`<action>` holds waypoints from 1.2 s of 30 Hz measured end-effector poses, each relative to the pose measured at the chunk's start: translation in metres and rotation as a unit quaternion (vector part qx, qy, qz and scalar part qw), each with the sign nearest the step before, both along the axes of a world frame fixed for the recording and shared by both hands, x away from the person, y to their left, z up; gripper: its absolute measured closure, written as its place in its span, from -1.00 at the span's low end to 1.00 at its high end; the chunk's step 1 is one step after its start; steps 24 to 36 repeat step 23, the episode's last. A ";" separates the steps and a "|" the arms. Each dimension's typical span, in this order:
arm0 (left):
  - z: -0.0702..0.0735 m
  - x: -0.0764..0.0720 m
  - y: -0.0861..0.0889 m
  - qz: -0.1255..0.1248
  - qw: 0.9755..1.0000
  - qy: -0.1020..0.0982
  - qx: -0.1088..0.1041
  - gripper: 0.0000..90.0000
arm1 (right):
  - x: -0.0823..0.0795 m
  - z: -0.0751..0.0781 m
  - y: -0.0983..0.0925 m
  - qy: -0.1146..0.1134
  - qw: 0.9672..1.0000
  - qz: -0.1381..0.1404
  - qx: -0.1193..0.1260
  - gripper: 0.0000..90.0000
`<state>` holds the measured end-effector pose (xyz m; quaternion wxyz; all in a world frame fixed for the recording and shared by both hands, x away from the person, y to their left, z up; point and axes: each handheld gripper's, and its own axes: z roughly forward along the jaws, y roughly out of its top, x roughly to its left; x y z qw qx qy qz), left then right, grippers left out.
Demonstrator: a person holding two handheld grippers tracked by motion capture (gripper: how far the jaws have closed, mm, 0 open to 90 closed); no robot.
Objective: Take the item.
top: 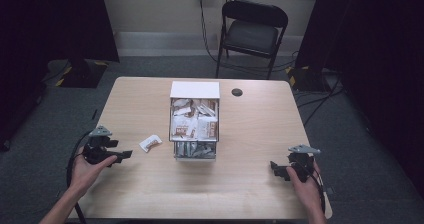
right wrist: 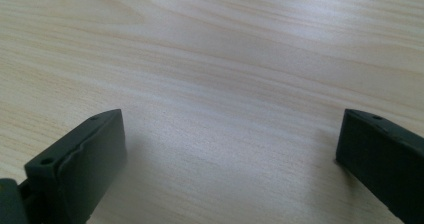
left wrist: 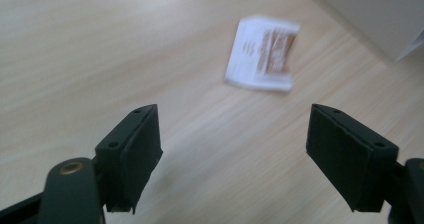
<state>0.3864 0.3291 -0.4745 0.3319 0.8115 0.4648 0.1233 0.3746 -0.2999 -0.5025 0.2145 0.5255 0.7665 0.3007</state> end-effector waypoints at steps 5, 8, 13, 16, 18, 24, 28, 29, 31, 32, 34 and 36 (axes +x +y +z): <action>-0.014 0.000 0.004 0.023 0.999 0.025 0.022 -0.55 | 0.000 0.000 0.000 0.000 1.000 -0.001 0.000 -1.00; -0.023 -0.001 0.005 0.051 0.998 0.011 0.033 -0.55 | 0.000 0.000 0.000 0.000 1.000 -0.001 0.000 -1.00; -0.035 -0.007 0.000 0.040 0.998 -0.044 0.018 -0.71 | 0.000 0.000 0.000 0.000 1.000 -0.001 0.000 -1.00; -0.037 -0.009 -0.003 0.042 0.997 -0.056 0.013 -0.80 | 0.000 0.000 0.000 0.000 1.000 0.000 0.000 -1.00; -0.037 -0.010 -0.004 0.039 0.998 -0.055 0.013 -0.80 | 0.000 0.000 0.000 0.000 1.000 0.002 0.000 -1.00; -0.038 -0.013 -0.007 0.072 0.996 -0.051 0.015 -0.87 | 0.000 0.000 0.000 0.000 1.000 0.002 0.001 -1.00; -0.038 -0.013 -0.007 0.072 0.996 -0.051 0.015 -0.87 | 0.000 0.000 0.000 0.000 1.000 0.002 0.001 -1.00; -0.038 -0.013 -0.007 0.072 0.996 -0.051 0.015 -0.87 | 0.000 0.000 0.000 0.000 1.000 0.002 0.001 -1.00; -0.038 -0.013 -0.007 0.072 0.996 -0.051 0.015 -0.87 | 0.000 0.000 0.000 0.000 1.000 0.002 0.001 -1.00; -0.038 -0.013 -0.007 0.072 0.996 -0.051 0.015 -0.87 | 0.000 0.000 0.000 0.000 1.000 0.002 0.001 -1.00; -0.038 -0.013 -0.007 0.072 0.996 -0.051 0.015 -0.87 | 0.000 0.000 0.000 0.000 1.000 0.002 0.001 -1.00; -0.038 -0.013 -0.007 0.072 0.996 -0.051 0.015 -0.87 | 0.000 0.000 0.000 0.000 1.000 0.002 0.001 -1.00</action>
